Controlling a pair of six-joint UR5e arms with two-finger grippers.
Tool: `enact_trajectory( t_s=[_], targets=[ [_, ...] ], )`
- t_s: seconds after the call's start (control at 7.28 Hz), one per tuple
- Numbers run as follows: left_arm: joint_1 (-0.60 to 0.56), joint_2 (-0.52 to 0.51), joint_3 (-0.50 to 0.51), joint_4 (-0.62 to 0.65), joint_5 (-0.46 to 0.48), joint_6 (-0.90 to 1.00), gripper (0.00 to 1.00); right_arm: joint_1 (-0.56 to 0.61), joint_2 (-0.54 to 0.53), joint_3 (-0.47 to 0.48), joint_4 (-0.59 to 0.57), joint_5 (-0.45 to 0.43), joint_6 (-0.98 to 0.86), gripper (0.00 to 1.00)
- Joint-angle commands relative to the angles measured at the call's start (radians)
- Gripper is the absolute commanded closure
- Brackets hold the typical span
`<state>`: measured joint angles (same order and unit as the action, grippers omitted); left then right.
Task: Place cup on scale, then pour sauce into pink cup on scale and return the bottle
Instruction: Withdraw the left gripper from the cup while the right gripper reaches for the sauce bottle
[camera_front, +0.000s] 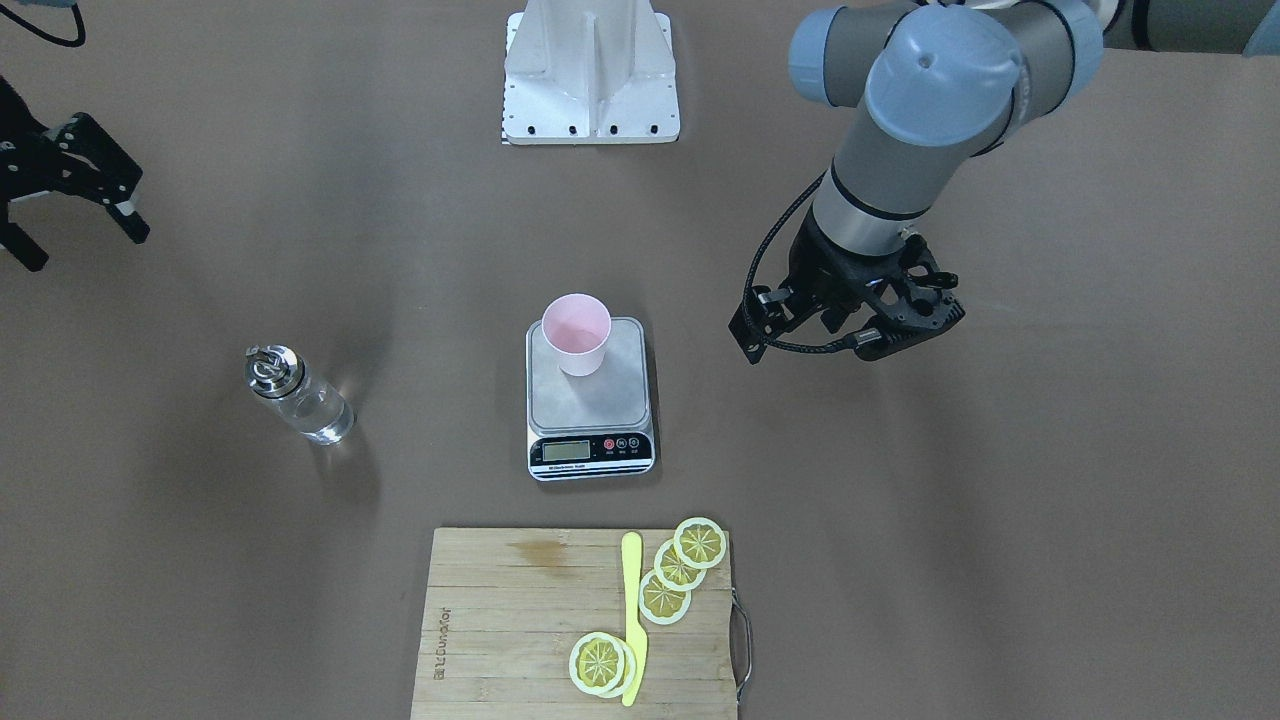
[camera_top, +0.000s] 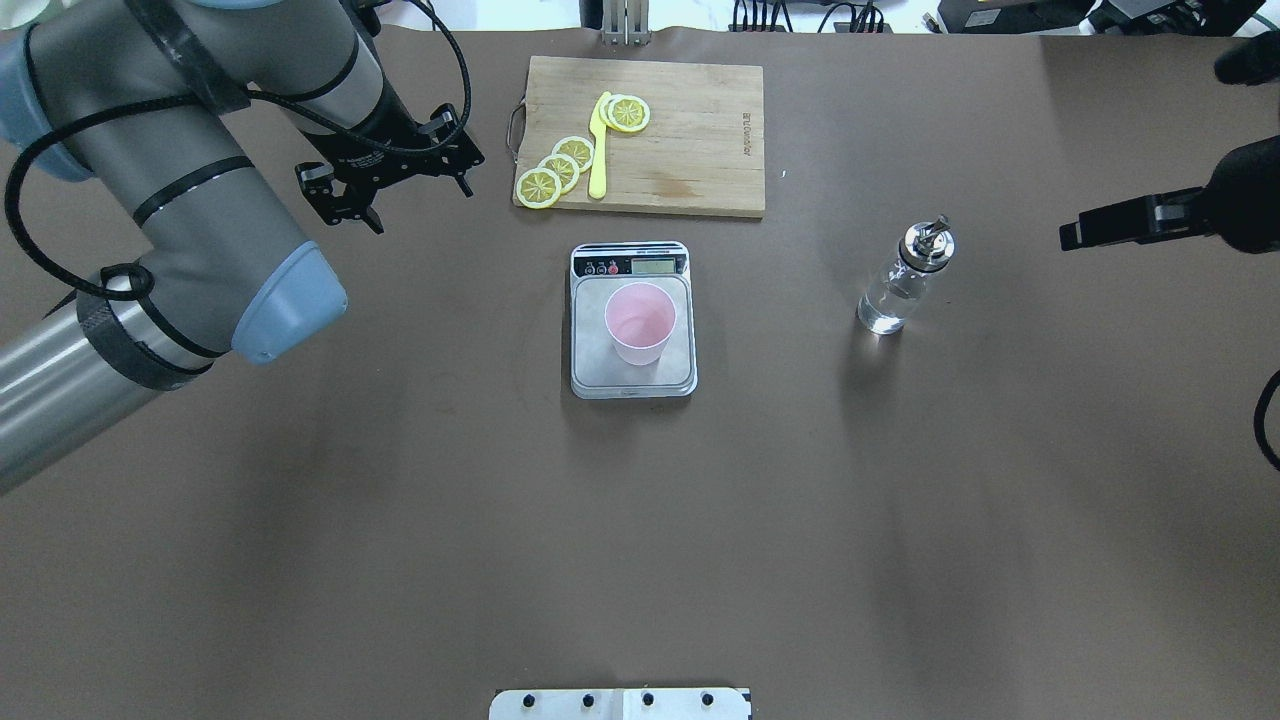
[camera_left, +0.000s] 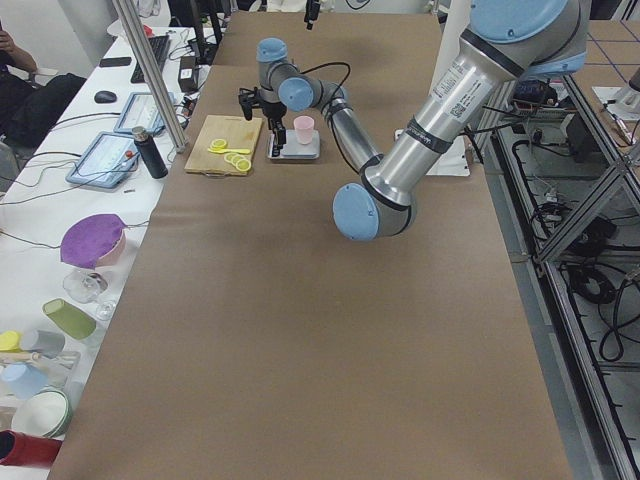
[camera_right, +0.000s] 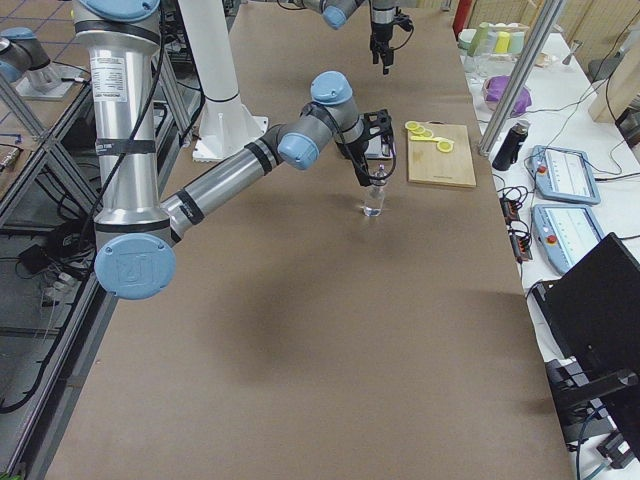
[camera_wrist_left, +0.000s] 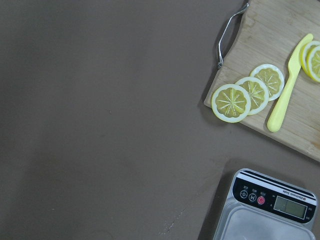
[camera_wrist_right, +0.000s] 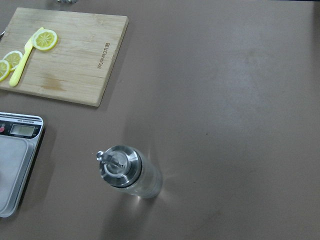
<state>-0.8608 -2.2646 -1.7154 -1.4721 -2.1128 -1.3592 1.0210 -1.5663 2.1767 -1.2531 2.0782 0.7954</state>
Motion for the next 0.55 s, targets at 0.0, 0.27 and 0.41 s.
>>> enact_trajectory(
  t_s=[0.0, 0.27, 0.41],
  targets=[
    [-0.001, 0.016, -0.001, -0.002, 0.001, 0.012, 0.02, -0.169, -0.11, 0.079, 0.088, -0.172, 0.079, 0.0],
    [-0.001, 0.017, -0.001, -0.002, 0.001, 0.018, 0.02, -0.348, -0.201, 0.074, 0.24, -0.405, 0.133, 0.0],
    [-0.001, 0.022, -0.001, -0.004, 0.002, 0.019, 0.02, -0.413, -0.193, 0.068, 0.245, -0.508, 0.136, 0.0]
  ],
)
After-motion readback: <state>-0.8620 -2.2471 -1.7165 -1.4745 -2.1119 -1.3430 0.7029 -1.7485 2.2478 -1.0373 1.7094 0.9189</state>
